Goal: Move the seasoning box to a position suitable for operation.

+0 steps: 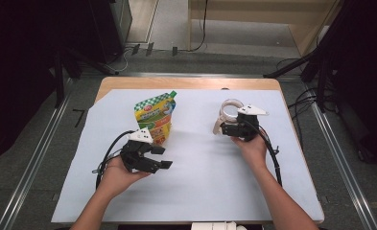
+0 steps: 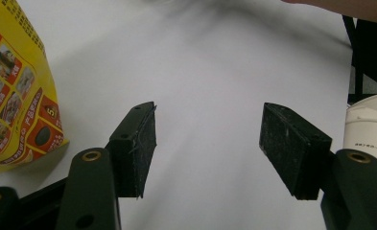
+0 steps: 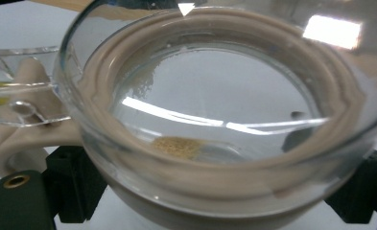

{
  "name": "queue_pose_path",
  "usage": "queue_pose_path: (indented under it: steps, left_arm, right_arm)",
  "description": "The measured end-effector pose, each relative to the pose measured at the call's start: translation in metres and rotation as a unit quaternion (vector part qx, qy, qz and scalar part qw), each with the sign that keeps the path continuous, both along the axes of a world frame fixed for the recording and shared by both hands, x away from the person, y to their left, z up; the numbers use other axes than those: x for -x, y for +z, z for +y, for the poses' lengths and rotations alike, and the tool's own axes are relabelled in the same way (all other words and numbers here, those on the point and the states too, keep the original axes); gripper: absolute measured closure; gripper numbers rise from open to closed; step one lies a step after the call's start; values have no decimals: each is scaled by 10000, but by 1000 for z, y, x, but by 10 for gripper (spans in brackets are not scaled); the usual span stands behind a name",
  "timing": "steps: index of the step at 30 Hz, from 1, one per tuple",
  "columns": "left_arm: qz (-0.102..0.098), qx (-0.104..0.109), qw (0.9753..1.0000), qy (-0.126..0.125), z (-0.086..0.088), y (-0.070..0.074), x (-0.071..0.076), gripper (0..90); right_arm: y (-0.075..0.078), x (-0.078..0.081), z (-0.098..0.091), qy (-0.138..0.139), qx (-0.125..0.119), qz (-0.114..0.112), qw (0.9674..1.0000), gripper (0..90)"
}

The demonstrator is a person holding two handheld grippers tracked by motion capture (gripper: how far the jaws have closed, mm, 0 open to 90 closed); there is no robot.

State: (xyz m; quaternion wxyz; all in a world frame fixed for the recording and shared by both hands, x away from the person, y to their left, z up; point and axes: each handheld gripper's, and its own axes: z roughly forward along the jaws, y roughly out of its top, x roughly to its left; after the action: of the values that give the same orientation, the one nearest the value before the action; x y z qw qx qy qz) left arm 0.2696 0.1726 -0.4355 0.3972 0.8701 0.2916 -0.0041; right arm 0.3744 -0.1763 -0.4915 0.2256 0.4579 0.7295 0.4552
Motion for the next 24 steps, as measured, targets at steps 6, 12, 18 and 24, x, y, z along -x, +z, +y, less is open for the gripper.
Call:
queue_pose_path:
  steps: [6, 12, 18, 24]
  left_arm:
    - [10, 18, 10000, -92, -4, 0, 1, 382]
    - [-19, 39, 9998, -197, -9, 2, 0, 385]
    - [-7, 75, 9997, -224, -13, 1, -2, 384]
    - [-9, 62, 9995, -302, -16, 1, -3, 386]
  right_arm:
    - [5, 10, 5, 159, 15, 33, 9999, 121]
    - [7, 27, 15, 336, 32, 79, 9994, 121]
    - [12, 47, 22, 558, 50, 123, 9984, 122]
    - [19, 70, 23, 716, -74, 112, 9973, 122]
